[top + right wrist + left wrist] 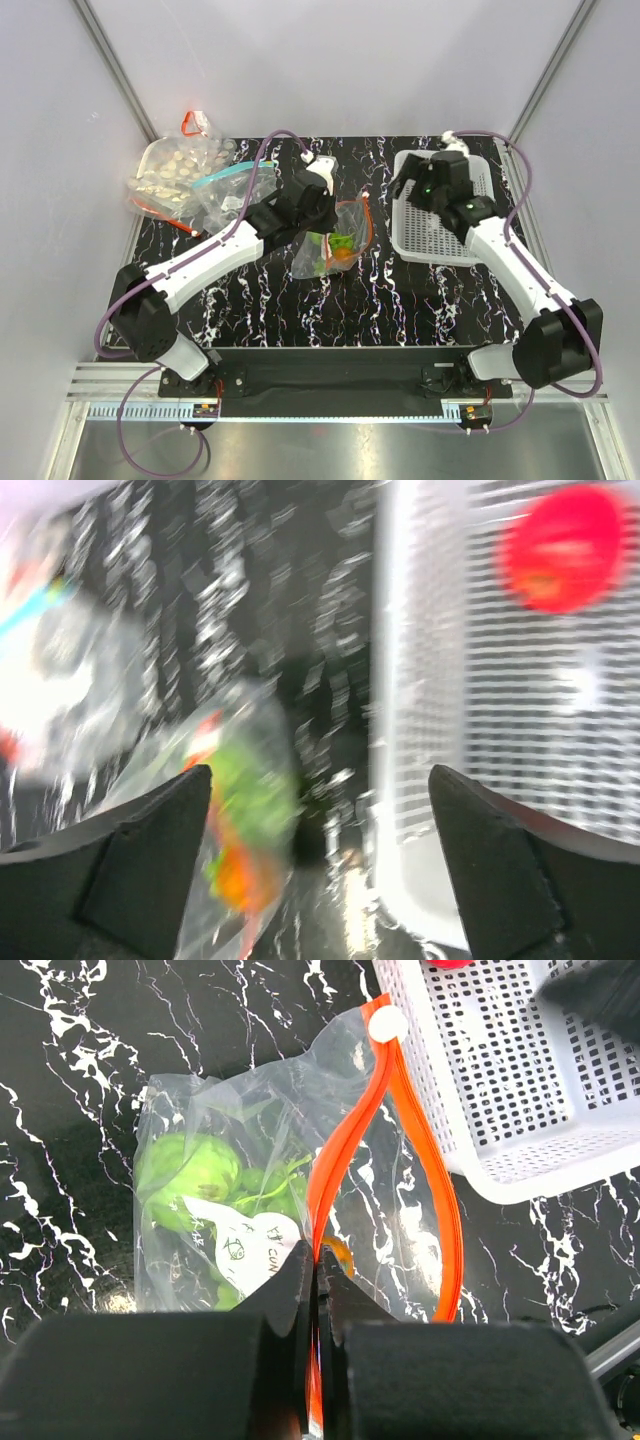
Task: Place the food in the zip-top bag and seal the zipper
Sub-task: Place the fake fruit in the zipper food storage bag, then pick up the fake fruit from the bin.
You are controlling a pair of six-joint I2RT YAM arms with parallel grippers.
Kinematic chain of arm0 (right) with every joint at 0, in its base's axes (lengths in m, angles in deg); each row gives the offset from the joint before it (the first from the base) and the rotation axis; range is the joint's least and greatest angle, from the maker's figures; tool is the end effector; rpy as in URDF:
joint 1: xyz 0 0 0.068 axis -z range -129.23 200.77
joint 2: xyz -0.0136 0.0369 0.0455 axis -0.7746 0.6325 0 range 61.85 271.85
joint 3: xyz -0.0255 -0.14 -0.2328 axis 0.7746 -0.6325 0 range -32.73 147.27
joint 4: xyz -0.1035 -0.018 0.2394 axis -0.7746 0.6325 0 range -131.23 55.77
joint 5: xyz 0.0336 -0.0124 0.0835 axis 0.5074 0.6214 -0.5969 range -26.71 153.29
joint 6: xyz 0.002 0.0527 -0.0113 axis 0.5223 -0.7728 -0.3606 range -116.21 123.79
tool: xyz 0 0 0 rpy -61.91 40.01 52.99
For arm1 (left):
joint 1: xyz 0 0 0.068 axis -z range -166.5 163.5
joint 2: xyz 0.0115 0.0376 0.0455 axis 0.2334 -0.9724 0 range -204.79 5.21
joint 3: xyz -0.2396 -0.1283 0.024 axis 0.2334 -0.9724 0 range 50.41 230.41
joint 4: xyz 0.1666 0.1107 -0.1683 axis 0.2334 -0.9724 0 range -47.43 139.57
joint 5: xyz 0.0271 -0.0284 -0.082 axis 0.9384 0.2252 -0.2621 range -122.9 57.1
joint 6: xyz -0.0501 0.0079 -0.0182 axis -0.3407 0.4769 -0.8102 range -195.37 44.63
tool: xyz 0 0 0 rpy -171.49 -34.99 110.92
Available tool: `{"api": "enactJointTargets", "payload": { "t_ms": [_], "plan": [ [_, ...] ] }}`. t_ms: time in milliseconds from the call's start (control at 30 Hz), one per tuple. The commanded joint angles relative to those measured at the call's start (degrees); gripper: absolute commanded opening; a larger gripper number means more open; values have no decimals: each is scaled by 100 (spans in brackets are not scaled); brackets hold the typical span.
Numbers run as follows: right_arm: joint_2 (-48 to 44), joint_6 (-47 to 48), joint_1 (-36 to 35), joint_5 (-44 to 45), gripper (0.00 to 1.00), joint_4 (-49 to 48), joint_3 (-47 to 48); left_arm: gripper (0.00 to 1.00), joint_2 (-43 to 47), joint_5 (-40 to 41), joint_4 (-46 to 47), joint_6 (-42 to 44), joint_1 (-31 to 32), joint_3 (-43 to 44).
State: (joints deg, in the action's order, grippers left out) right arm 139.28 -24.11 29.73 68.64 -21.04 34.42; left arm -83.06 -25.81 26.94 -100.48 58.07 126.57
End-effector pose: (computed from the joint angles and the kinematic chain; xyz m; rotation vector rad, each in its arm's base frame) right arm 0.2892 0.1076 0.3311 0.1839 2.1195 0.4133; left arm 0.2552 -0.2453 0.3224 0.3051 2.2055 -0.5522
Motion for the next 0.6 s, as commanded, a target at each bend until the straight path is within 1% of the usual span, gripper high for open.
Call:
{"api": "enactJointTargets", "payload": {
  "t_ms": [0,33,67,167,200,300,400,567],
  "plan": [
    [140,-92,608,361,100,494,385,0,205,38,259,14,-37,-57],
    [350,-110,723,466,100,565,508,0,205,47,268,14,-37,-66],
    [474,-119,985,468,99,600,570,0,214,47,268,23,-37,-84],
    [1036,-225,1338,415,100,706,860,0,214,73,312,49,-28,-128],
    [1325,-251,1400,406,100,697,1026,0,214,73,330,58,-37,-136],
    [1800,-321,1619,362,100,749,1343,0,222,55,356,67,-28,-172],
    [2608,-348,1725,379,100,934,2070,0,240,47,382,102,-28,-207],
    [3365,-418,1849,450,100,1216,2793,0,275,99,400,155,-19,-251]
  ]
}}
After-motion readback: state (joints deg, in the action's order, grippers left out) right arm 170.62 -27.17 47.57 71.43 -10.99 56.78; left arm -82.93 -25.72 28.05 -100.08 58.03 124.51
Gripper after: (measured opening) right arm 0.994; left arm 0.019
